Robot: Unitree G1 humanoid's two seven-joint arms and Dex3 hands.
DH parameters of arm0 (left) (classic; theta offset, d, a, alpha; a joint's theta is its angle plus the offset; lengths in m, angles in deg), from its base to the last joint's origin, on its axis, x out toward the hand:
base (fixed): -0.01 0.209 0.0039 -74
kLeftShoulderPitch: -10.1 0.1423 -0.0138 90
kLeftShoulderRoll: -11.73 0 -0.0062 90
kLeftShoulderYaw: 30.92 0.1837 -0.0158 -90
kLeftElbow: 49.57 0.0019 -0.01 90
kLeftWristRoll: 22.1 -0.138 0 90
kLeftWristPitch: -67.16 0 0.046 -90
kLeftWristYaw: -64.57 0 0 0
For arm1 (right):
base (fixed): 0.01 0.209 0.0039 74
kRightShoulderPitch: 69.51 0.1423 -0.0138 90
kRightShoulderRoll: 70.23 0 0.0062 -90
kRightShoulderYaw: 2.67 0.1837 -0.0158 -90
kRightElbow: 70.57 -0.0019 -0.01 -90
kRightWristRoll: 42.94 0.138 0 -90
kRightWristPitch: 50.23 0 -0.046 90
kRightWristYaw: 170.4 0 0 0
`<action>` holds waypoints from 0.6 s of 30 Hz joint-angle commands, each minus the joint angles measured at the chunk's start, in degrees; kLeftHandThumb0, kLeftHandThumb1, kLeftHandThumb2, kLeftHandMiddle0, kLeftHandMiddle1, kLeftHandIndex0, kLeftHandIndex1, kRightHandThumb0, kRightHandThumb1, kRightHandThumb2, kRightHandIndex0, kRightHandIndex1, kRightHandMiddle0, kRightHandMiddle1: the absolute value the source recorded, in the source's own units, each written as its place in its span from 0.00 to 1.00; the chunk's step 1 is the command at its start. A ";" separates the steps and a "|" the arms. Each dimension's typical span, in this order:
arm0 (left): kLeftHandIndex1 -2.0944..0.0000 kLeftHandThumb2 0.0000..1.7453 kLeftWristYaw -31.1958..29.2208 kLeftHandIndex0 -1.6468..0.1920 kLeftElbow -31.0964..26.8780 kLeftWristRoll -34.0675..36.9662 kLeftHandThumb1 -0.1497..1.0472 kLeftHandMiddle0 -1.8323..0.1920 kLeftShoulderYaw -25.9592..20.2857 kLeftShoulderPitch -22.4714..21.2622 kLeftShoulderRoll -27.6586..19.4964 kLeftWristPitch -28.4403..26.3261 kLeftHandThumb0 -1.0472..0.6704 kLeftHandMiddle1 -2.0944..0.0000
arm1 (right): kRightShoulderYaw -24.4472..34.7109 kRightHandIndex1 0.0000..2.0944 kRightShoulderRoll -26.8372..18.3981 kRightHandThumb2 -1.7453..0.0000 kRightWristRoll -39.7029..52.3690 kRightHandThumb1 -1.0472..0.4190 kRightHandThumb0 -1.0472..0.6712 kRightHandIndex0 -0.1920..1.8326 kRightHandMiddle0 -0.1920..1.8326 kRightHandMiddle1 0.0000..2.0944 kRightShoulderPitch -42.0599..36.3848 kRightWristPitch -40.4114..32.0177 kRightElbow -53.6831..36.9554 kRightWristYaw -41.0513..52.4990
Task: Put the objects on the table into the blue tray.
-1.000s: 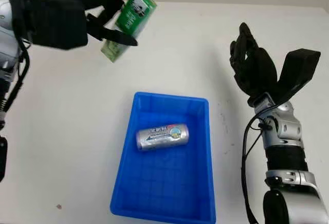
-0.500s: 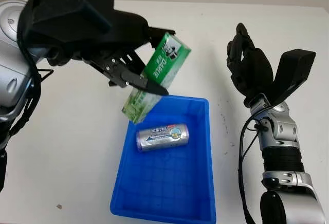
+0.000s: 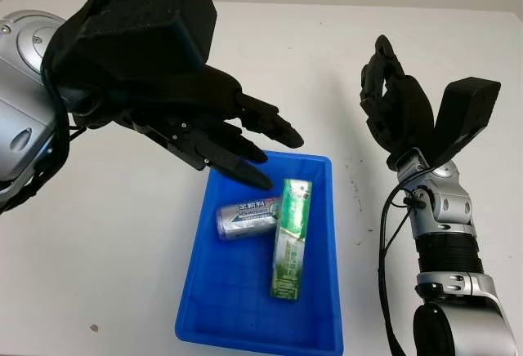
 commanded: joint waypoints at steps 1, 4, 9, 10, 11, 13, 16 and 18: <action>0.93 0.03 1.10 0.82 -1.84 1.94 0.95 0.83 -2.71 -0.89 1.41 -1.15 0.28 0.95 | 0.13 0.00 -0.29 0.57 -0.27 0.00 0.29 0.00 0.00 0.00 -0.26 0.53 -0.37 -0.14; 0.86 0.03 5.61 0.74 -1.85 2.30 0.94 0.75 -4.71 -1.45 3.14 -4.86 0.28 0.92 | 0.08 0.00 -0.29 0.58 -0.29 0.00 0.29 0.00 0.00 0.00 -0.20 0.41 -0.35 -0.08; 0.08 0.12 22.67 0.94 1.56 -1.97 1.00 0.83 -14.87 3.49 11.31 -2.14 0.28 0.10 | 0.52 0.00 0.05 0.57 0.41 0.00 0.29 0.00 0.00 0.00 0.31 0.58 0.12 0.12; 0.04 0.15 27.67 0.95 3.38 -3.94 1.00 0.84 -17.57 5.50 13.67 2.90 0.27 0.05 | 0.62 0.00 0.19 0.57 0.60 0.00 0.29 0.00 0.00 0.00 0.55 0.56 0.25 0.04; 0.02 0.21 32.62 0.96 5.82 -5.76 1.00 0.86 -20.04 7.51 16.08 8.80 0.30 0.02 | 0.69 0.00 0.28 0.57 0.72 0.00 0.28 0.00 0.00 0.00 0.80 0.50 0.43 -0.05; 0.00 0.22 40.54 0.94 11.14 -7.67 1.00 0.87 -24.44 10.17 20.48 17.50 0.32 0.00 | 0.74 0.00 0.35 0.57 0.95 0.00 0.27 0.00 0.00 0.00 1.16 0.17 0.56 -0.04; 0.07 0.20 49.06 0.95 19.51 -10.91 1.00 0.88 -27.74 14.06 23.76 30.13 0.29 0.09 | 0.53 0.00 0.27 0.56 0.75 0.00 0.25 0.00 0.00 0.00 1.48 0.74 0.87 0.22; 0.22 0.21 51.91 0.96 25.70 -11.90 1.00 0.87 -29.43 17.74 25.28 39.39 0.30 0.28 | -0.12 0.00 -0.10 0.56 -0.35 0.00 0.25 0.00 0.00 0.00 1.55 1.89 1.05 0.30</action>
